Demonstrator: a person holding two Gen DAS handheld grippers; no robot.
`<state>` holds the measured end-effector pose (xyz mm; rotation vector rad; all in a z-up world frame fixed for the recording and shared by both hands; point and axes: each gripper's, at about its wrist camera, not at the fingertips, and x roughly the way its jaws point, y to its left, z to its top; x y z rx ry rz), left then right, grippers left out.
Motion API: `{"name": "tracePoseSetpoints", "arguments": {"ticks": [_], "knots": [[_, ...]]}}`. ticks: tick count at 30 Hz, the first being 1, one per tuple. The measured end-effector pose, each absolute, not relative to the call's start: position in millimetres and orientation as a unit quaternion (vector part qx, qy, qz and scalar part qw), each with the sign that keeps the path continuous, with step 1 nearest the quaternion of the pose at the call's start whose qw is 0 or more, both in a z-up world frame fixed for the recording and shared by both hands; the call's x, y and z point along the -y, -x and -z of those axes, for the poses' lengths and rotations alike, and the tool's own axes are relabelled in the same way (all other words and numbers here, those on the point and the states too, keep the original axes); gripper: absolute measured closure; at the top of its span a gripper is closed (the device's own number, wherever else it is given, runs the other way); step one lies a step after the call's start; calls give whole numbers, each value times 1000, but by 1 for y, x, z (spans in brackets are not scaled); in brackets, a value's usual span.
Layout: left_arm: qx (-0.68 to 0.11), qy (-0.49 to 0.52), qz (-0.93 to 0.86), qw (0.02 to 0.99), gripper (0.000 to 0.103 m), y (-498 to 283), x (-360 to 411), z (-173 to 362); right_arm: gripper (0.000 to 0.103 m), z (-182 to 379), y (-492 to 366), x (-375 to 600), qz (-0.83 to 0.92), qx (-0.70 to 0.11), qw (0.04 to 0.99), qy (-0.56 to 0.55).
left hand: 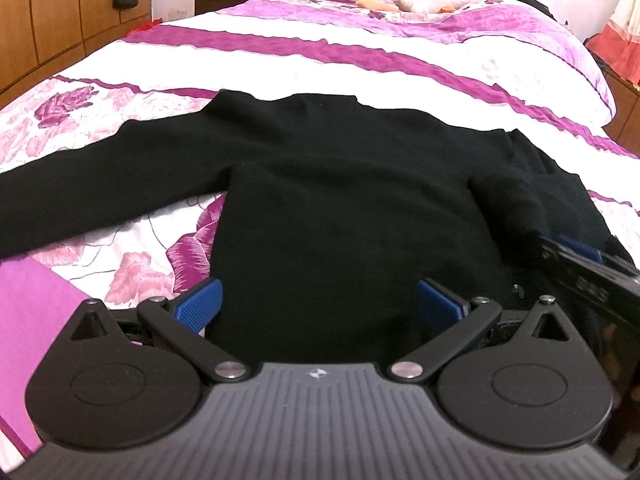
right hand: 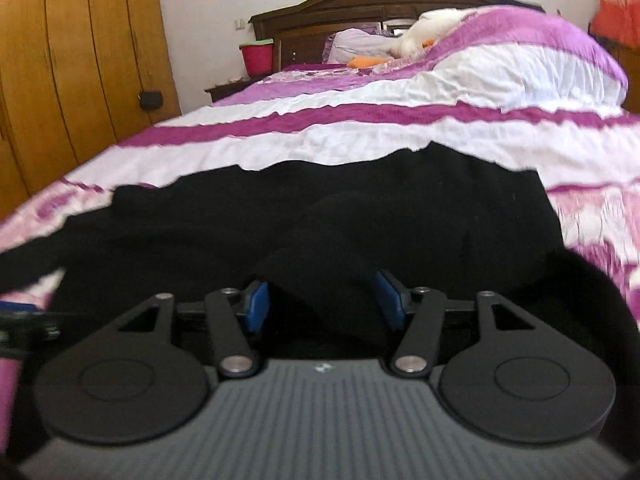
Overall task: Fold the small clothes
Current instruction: 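Carry the held sleeve across the cardigan body with the right tool and release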
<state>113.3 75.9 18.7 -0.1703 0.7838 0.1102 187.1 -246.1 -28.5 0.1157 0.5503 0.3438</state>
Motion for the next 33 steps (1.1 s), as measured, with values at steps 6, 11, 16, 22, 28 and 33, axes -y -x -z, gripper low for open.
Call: {"name": "tracePoseSetpoints", "arguments": {"ticks": [6, 11, 16, 22, 28, 33], "knots": [[-377, 76, -31, 922, 0, -115, -58, -31, 45, 12, -160, 276, -172, -274, 941, -96], [-379, 59, -4, 924, 0, -123, -30, -42, 45, -1, -151, 306, -137, -282, 942, -118], [-366, 39, 14, 930, 0, -133, 4, -54, 45, -1, -155, 332, -85, -278, 953, -87], [-357, 10, 23, 934, 0, -156, 49, -57, 45, 11, -165, 361, -56, -285, 951, -104], [-364, -14, 25, 931, 0, -192, 97, -42, 45, 30, -175, 377, -30, -287, 951, -112], [-364, -35, 39, 930, 0, -216, 124, -27, 45, 47, -177, 387, -27, -292, 949, -118]]}}
